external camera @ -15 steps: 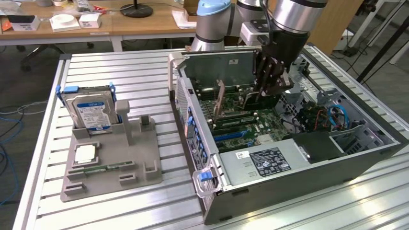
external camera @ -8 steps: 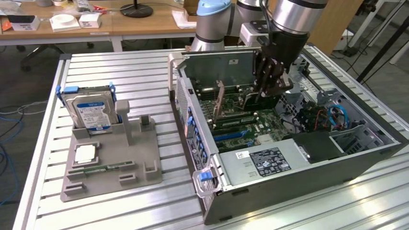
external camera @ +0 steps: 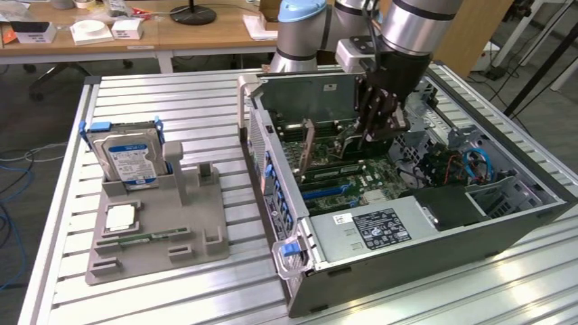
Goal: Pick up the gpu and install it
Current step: 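Insert the gpu into the slot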
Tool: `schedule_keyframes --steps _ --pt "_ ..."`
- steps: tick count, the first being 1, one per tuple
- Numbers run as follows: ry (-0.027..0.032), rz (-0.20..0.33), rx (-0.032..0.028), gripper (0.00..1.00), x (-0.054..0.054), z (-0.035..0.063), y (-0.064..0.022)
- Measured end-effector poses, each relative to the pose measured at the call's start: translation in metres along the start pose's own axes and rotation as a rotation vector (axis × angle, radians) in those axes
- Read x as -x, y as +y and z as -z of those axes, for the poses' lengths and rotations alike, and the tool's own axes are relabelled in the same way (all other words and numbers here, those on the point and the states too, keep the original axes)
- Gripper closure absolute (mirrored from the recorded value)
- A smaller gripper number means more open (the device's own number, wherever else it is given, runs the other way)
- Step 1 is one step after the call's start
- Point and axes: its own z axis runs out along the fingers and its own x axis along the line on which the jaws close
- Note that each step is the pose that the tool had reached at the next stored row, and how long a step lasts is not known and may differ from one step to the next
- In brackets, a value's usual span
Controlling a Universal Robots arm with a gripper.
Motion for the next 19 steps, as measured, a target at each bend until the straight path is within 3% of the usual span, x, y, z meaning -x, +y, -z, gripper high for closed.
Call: schedule_keyframes --steps 9,19 --pt "0.0001 0.0 0.0001 0.74 -0.001 -0.0156 0.004" --pt "0.0001 0.0 0.0001 0.74 -0.001 -0.0178 0.0046"
